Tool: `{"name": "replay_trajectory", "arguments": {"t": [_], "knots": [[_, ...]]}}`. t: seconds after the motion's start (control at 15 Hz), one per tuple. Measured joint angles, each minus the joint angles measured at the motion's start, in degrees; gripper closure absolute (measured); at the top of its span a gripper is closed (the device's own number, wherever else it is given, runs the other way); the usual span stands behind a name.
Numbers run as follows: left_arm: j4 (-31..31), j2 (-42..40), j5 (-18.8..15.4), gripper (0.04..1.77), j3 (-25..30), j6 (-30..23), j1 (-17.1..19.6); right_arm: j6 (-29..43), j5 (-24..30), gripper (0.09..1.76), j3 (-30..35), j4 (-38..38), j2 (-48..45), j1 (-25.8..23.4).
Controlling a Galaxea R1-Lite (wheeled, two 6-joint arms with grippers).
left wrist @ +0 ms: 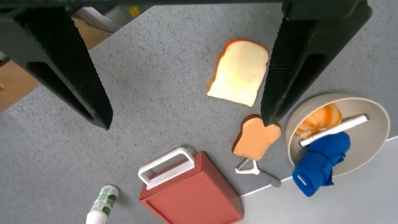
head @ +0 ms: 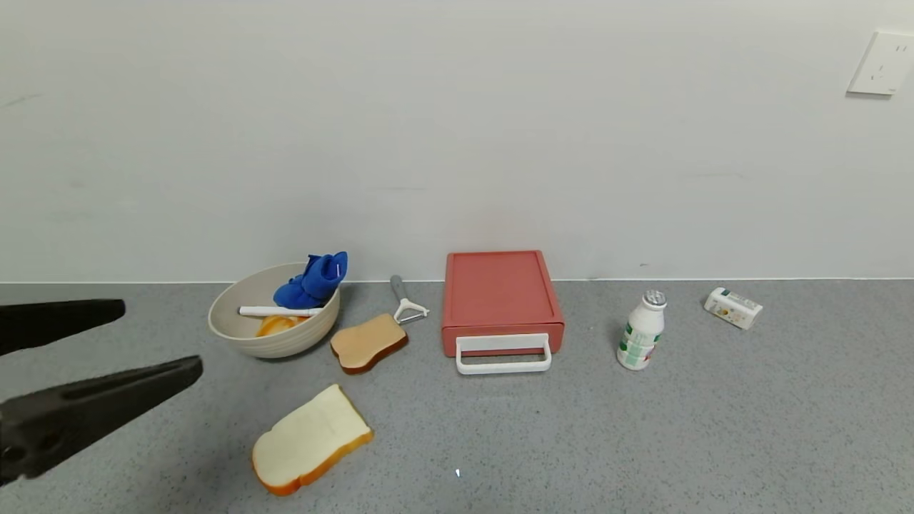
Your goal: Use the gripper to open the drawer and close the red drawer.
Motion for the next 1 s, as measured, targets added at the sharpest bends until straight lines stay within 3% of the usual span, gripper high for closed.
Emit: {"name": "replay_trajectory", "arguments": {"t": [0.27, 0.47, 0.73, 1.0], "knots": [[-0.2, -10.9, 4.5, 0.09, 6.4, -0.2, 0.6, 0.0, 0.0, 0.14, 0.0, 0.0, 0.0, 0.0], [-0.6, -17.7, 14.2, 0.09, 11.7, -0.3, 0.7, 1.5, 0.0, 0.14, 0.0, 0.0, 0.0, 0.0], [-0.7, -24.9, 17.6, 0.09, 14.2, -0.4, 1.0, 0.0, 0.0, 0.14, 0.0, 0.0, 0.0, 0.0], [-0.6, -30.2, 21.6, 0.09, 15.3, -0.5, 5.1, 0.0, 0.0, 0.14, 0.0, 0.1, 0.0, 0.0]]}}
